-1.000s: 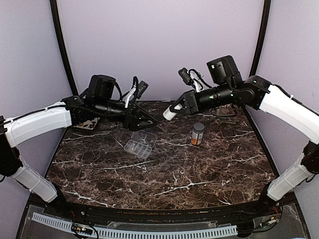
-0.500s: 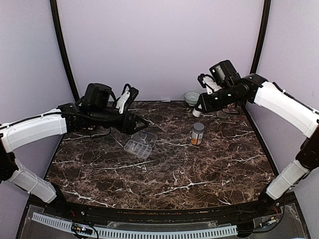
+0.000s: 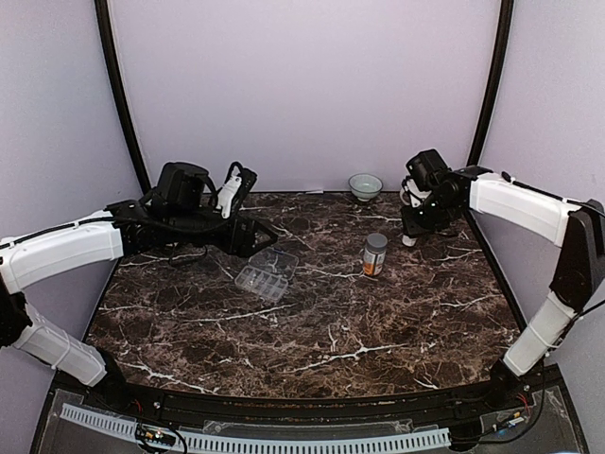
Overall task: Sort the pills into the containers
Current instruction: Place the pill bottle at the center of the board.
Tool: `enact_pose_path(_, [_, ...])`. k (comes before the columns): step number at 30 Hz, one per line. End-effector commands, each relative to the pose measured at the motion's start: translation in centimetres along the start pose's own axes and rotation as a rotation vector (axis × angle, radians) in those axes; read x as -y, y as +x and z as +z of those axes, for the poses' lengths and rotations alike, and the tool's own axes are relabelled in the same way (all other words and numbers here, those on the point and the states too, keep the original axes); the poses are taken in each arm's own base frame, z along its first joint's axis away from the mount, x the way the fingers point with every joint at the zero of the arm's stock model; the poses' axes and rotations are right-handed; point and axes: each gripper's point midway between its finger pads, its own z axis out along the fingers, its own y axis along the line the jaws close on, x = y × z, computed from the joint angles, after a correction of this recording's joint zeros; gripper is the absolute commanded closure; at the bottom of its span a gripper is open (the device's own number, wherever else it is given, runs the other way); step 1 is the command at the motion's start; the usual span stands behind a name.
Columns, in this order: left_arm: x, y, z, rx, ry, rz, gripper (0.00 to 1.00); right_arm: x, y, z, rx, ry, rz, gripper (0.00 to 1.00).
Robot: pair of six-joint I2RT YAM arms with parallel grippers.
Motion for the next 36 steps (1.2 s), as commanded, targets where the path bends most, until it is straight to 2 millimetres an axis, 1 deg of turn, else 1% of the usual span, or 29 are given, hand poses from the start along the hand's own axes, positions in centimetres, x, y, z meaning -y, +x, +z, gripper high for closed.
enact_pose_path(1, [-0.3,-0.2,-0.8,0.028,-0.026,-0.017,0.21,1.3,0.3,2.9,0.002,0.018,0.036,1.0])
enact_pose_path(4, [-0.8,-0.1,-0.8,0.034,-0.051,-0.04,0.09,1.8,1.2,4.6,-0.022,0.015,0.049,1.0])
enact_pose_path(5, [-0.9,-0.1,-0.8,0.037,-0.057,-0.048,0.06,1.8,1.4,5.0,-0.026,0.013,0.053,1.0])
enact_pose_path(8, [-1.6,0.1,-0.7,0.04,-0.081,-0.084,0.03,2.0,1.9,6.3,-0.038,0.011,0.063,0.99])
enact_pose_path(10, [-2.8,0.2,-1.0,0.038,-0.146,-0.118,0.01,2.1,2.1,6.9,-0.043,0.009,0.069,0.99])
enact_pose_path(14, [-4.2,0.7,-1.8,0.044,-0.195,-0.164,0.01,2.5,2.1,7.8,-0.044,0.014,0.079,0.99])
enact_pose_path(17, [-4.6,1.2,-1.9,0.045,-0.169,-0.187,0.01,2.7,2.1,8.7,-0.043,0.022,0.088,0.98])
enact_pose_path(20, [-4.6,1.3,-1.9,0.047,-0.149,-0.183,0.13,2.8,2.2,9.6,-0.047,0.03,0.098,0.98])
enact_pose_path(23, [-4.6,1.4,-1.8,0.036,-0.15,-0.178,0.19,2.6,2.3,10.4,-0.059,0.028,0.099,0.98])
enact_pose_path(27, [-5.0,1.6,-2.1,0.044,-0.172,-0.182,0.18,2.6,2.4,11.1,-0.068,0.033,0.101,0.98])
enact_pose_path(32, [-4.7,1.5,-2.2,0.069,-0.153,-0.182,0.18,2.7,2.7,11.7,-0.077,0.044,0.098,0.95])
enact_pose_path(36, [-4.7,1.4,-2.2,0.071,-0.154,-0.188,0.16,2.7,3.0,11.8,-0.084,0.047,0.1,0.89])
